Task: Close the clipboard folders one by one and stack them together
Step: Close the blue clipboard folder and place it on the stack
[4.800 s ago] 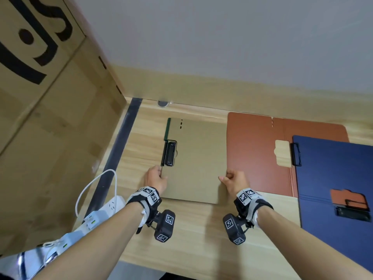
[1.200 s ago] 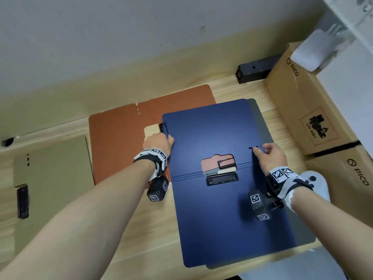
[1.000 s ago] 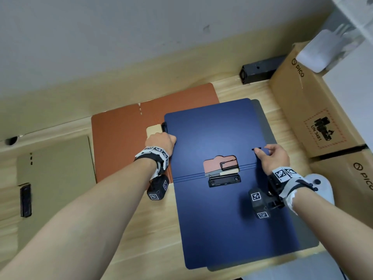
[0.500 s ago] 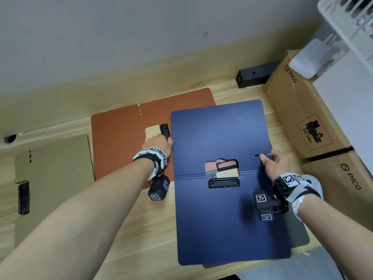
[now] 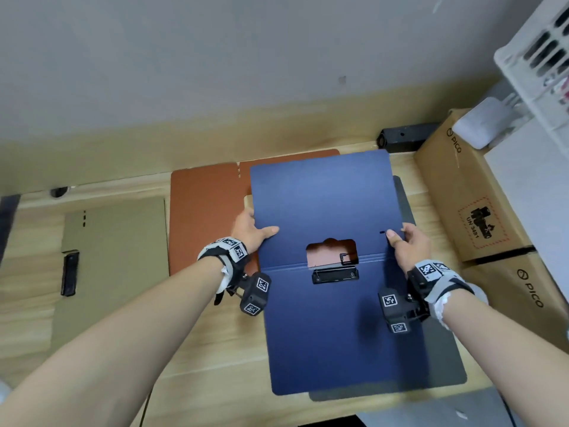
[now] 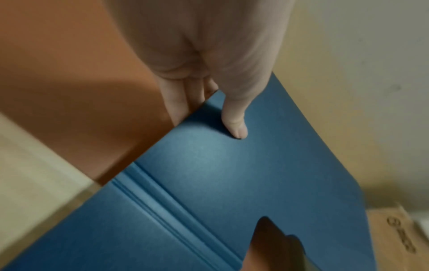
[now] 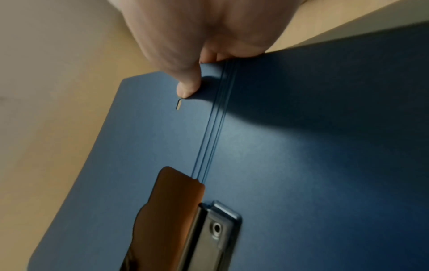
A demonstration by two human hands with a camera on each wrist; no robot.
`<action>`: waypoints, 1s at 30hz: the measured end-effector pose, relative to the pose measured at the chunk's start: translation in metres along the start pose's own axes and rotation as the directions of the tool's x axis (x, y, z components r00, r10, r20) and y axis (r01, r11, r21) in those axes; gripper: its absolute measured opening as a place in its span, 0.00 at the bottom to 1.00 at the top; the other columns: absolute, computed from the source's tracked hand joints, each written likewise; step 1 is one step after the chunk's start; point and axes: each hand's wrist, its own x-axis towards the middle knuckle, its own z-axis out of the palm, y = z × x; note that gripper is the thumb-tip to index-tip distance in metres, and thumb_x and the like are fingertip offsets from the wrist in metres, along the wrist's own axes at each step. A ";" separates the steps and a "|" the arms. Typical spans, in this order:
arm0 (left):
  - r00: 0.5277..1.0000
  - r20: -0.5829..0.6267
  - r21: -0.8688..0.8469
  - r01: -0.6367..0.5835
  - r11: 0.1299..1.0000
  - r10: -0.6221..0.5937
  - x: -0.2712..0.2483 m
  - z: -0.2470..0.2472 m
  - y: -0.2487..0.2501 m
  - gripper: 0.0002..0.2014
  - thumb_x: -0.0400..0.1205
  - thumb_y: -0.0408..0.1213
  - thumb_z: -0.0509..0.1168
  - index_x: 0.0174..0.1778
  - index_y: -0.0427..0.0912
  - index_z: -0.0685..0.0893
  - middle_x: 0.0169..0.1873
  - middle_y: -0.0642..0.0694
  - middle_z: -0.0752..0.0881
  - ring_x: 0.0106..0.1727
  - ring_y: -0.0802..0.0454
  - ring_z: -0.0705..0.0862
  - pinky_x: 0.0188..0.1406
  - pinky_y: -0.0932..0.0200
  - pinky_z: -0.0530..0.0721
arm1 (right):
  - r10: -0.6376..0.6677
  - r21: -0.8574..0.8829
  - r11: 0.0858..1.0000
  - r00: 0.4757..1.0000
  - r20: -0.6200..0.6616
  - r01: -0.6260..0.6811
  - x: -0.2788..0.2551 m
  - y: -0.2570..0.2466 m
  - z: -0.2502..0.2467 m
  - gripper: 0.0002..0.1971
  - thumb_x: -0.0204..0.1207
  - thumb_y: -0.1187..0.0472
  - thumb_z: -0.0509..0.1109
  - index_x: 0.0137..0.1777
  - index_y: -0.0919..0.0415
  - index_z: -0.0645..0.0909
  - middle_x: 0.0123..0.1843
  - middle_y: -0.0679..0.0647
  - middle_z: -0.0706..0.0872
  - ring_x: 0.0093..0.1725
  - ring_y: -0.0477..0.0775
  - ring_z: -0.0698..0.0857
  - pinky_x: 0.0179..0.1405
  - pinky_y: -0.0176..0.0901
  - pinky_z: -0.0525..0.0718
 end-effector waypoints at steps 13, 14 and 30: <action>0.836 -0.549 -0.082 -0.058 0.995 0.003 -0.082 -0.144 -0.067 0.19 0.69 0.37 0.77 0.47 0.57 0.74 0.49 0.49 0.88 0.51 0.45 0.88 0.56 0.40 0.87 | 0.117 -0.128 0.989 0.928 0.355 -0.076 -0.039 -0.034 0.104 0.14 0.70 0.60 0.79 0.51 0.65 0.83 0.45 0.58 0.84 0.42 0.53 0.80 0.44 0.36 0.79; 0.820 -0.573 -0.068 -0.045 0.997 -0.002 -0.086 -0.153 -0.073 0.19 0.70 0.38 0.77 0.47 0.56 0.74 0.48 0.49 0.87 0.51 0.44 0.88 0.56 0.41 0.87 | 0.133 -0.156 0.985 0.917 0.377 -0.078 -0.044 -0.035 0.108 0.13 0.69 0.62 0.80 0.50 0.66 0.83 0.44 0.58 0.84 0.42 0.54 0.81 0.43 0.36 0.78; 0.828 -0.545 0.120 -0.083 0.989 0.135 -0.124 -0.213 -0.111 0.12 0.79 0.40 0.71 0.55 0.42 0.80 0.50 0.45 0.88 0.51 0.42 0.87 0.54 0.44 0.86 | 0.271 0.163 0.939 0.942 0.198 -0.304 -0.093 -0.106 0.153 0.10 0.73 0.78 0.70 0.50 0.66 0.78 0.59 0.68 0.84 0.53 0.64 0.85 0.54 0.61 0.86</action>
